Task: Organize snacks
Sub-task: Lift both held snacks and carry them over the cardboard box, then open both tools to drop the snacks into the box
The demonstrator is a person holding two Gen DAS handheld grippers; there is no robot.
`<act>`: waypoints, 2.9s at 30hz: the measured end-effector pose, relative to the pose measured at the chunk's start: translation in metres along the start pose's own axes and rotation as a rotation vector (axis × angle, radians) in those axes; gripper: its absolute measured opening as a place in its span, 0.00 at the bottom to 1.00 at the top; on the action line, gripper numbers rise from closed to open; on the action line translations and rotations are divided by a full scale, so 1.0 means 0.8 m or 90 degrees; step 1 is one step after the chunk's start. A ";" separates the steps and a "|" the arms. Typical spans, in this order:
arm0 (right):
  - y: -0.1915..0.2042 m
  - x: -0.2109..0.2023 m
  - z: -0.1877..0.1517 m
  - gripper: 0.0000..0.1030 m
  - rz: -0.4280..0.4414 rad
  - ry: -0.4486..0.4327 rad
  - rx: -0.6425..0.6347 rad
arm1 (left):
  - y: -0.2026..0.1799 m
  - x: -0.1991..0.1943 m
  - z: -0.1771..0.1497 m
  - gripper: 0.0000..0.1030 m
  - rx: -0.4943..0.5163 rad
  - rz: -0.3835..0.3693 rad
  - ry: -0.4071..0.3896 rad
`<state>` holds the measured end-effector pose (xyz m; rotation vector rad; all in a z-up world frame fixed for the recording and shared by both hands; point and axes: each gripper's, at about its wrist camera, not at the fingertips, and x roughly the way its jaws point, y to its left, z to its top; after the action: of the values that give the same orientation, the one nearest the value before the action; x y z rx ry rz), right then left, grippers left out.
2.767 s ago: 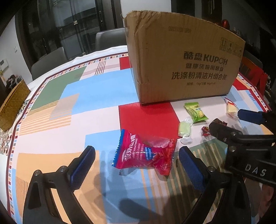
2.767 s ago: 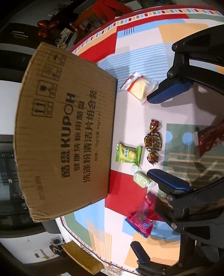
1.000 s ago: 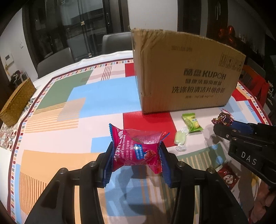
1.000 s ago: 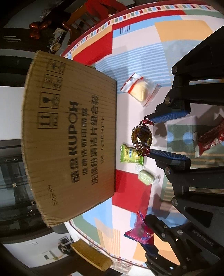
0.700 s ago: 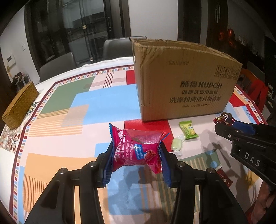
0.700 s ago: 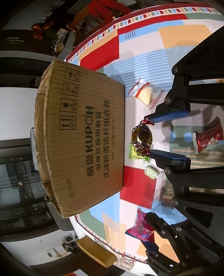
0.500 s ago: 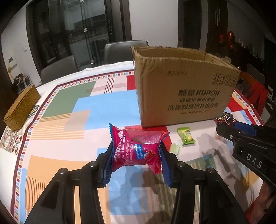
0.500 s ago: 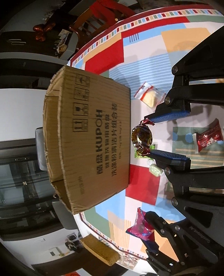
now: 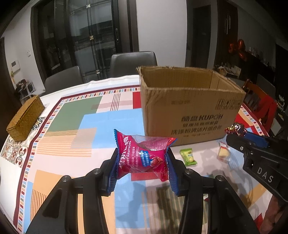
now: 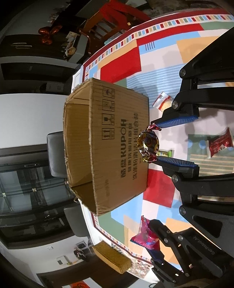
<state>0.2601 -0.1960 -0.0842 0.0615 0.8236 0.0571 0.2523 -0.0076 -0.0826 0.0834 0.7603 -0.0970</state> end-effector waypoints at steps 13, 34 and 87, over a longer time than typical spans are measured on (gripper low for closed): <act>-0.005 -0.030 0.026 0.33 -0.001 -0.045 0.002 | -0.006 -0.021 0.034 0.45 -0.006 -0.007 -0.036; -0.019 -0.058 0.069 0.33 -0.007 -0.105 0.003 | -0.021 -0.041 0.089 0.45 -0.002 -0.018 -0.092; -0.035 0.005 0.141 0.59 -0.040 -0.113 -0.032 | -0.039 0.046 0.155 0.68 -0.004 -0.026 -0.058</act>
<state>0.3462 -0.2273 -0.0129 -0.0064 0.6460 0.0119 0.3595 -0.0541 -0.0198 0.0569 0.6709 -0.1360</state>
